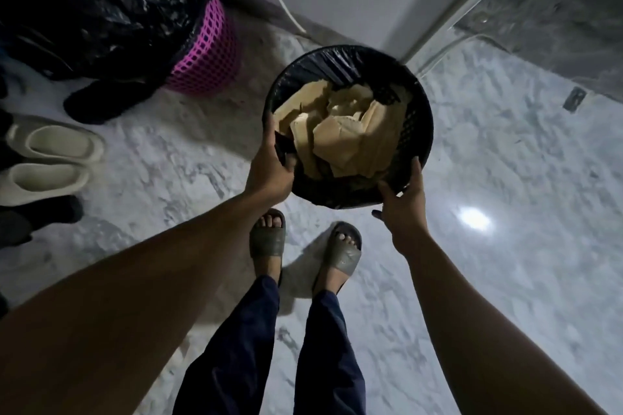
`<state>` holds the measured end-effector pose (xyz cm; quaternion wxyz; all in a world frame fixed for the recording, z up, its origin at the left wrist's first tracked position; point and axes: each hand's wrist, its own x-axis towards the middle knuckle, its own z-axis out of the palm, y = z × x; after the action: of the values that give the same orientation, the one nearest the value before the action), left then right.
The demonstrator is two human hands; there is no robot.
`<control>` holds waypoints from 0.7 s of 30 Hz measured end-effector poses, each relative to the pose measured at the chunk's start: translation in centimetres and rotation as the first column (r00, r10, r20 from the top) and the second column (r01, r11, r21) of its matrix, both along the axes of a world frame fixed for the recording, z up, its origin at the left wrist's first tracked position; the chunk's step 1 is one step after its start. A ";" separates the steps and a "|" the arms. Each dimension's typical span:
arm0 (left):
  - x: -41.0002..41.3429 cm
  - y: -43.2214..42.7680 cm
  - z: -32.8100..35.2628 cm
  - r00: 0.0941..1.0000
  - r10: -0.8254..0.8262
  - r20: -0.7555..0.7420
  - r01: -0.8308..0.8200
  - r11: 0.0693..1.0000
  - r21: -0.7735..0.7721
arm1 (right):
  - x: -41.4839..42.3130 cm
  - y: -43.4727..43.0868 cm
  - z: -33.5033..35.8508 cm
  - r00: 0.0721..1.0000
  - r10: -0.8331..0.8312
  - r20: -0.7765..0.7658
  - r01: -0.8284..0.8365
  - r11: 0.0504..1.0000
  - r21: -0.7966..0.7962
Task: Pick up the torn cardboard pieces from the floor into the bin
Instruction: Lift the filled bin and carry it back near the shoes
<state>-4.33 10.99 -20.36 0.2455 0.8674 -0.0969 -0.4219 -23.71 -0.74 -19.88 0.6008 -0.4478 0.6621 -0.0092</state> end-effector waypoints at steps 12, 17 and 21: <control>1.1 -1.6 -4.9 0.939 0.270 -0.213 -0.280 0.960 -0.020 | 4.1 -0.9 -5.2 0.904 -0.424 -0.053 0.425 0.878 0.219; 3.8 -4.0 -4.7 0.900 0.273 -0.341 -0.333 0.934 -0.130 | 5.5 -4.2 -4.2 0.935 -0.353 0.035 0.344 0.926 0.156; 5.3 -5.1 -3.1 0.866 0.228 -0.444 -0.327 0.931 -0.161 | 5.5 -6.3 -2.3 0.956 -0.280 0.089 0.257 0.944 0.208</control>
<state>0.94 5.88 -23.47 0.4180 0.7270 0.0361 -0.5435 -18.17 -7.00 -22.20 0.6727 -0.2913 0.6782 -0.0526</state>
